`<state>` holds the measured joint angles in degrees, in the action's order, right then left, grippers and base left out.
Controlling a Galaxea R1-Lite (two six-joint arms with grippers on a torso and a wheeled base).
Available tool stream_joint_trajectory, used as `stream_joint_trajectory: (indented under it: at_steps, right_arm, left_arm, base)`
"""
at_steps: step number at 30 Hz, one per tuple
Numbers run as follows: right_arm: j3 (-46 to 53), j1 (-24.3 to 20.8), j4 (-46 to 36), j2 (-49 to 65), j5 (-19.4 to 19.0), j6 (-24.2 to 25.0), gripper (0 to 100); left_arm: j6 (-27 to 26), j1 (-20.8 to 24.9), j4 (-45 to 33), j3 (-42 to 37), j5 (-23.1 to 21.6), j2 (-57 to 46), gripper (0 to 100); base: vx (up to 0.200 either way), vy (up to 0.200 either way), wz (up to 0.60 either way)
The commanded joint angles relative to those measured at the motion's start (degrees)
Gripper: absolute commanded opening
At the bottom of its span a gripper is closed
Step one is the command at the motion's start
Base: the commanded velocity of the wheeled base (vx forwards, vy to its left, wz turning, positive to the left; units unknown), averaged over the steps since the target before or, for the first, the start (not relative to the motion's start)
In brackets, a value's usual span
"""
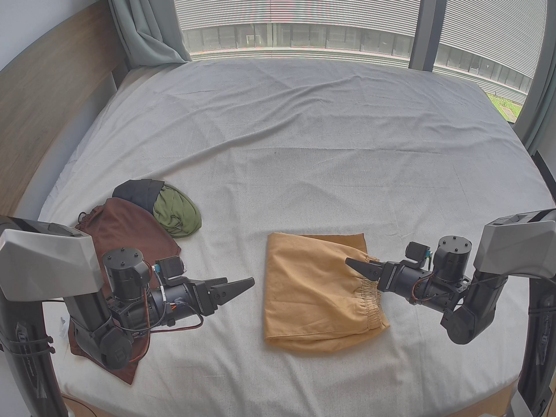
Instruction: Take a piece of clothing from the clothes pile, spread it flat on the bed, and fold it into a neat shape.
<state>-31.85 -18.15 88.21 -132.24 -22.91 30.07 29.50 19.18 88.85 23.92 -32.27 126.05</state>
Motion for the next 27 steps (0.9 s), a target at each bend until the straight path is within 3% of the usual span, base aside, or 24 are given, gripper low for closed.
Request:
stream_joint_trajectory:
  at_steps: [1, 10, 27]
  right_arm:
    - [2.1, -0.2, 0.1, 3.3, -0.3, -0.5, 100]
    - [6.4, -0.1, 0.1, 3.9, -2.0, -5.2, 100]
    - [11.2, 1.2, 0.0, 4.0, -3.7, -8.5, 100]
  left_arm:
    - [0.0, -0.1, 0.0, 0.0, 0.0, -0.1, 100]
    - [-0.1, -0.1, 0.0, -0.1, 0.0, -0.2, 100]
    - [-0.1, -0.1, 0.0, -0.2, 0.0, -0.1, 100]
  base:
    - [0.000, 0.000, 0.00]
    - [0.000, 0.000, 0.00]
    - [0.000, 0.000, 0.00]
